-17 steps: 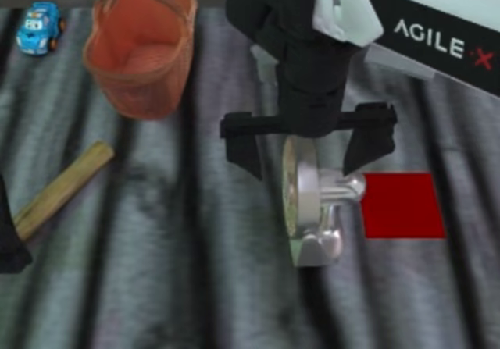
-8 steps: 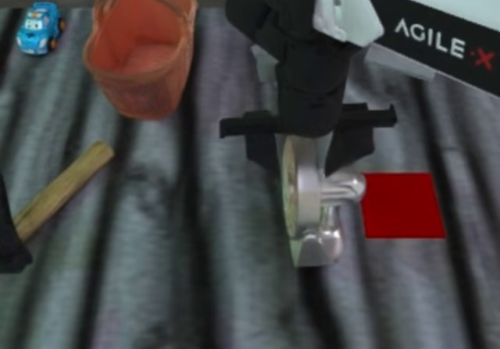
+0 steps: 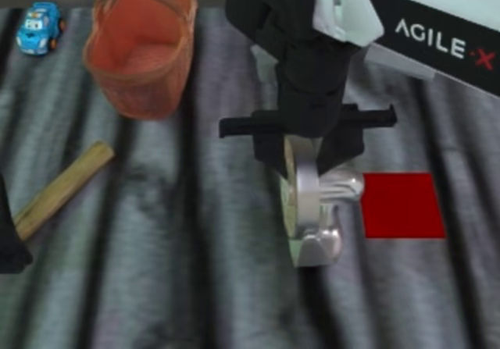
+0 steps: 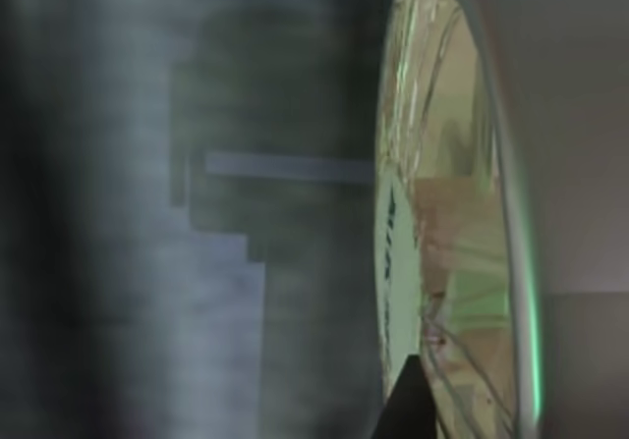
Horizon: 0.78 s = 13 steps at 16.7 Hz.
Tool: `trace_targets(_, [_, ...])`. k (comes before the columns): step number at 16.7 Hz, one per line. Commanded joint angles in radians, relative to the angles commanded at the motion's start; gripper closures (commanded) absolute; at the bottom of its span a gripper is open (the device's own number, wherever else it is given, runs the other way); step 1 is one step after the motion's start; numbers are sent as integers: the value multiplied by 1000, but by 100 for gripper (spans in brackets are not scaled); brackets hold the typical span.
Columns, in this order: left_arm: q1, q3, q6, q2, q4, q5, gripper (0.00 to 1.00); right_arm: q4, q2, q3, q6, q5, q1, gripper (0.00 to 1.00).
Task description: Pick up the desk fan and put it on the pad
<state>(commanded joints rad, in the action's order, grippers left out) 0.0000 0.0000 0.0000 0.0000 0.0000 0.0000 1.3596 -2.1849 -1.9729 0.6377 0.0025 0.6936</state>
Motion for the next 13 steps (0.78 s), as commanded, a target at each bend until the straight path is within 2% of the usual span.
trace_targets(7, [0,0,0,0,0,0,0,3,-1,-4,1,-1,-2,100])
trace_targets(13, [0,0,0,0,0,0,0,173,-30,-207,2,-1,5,100])
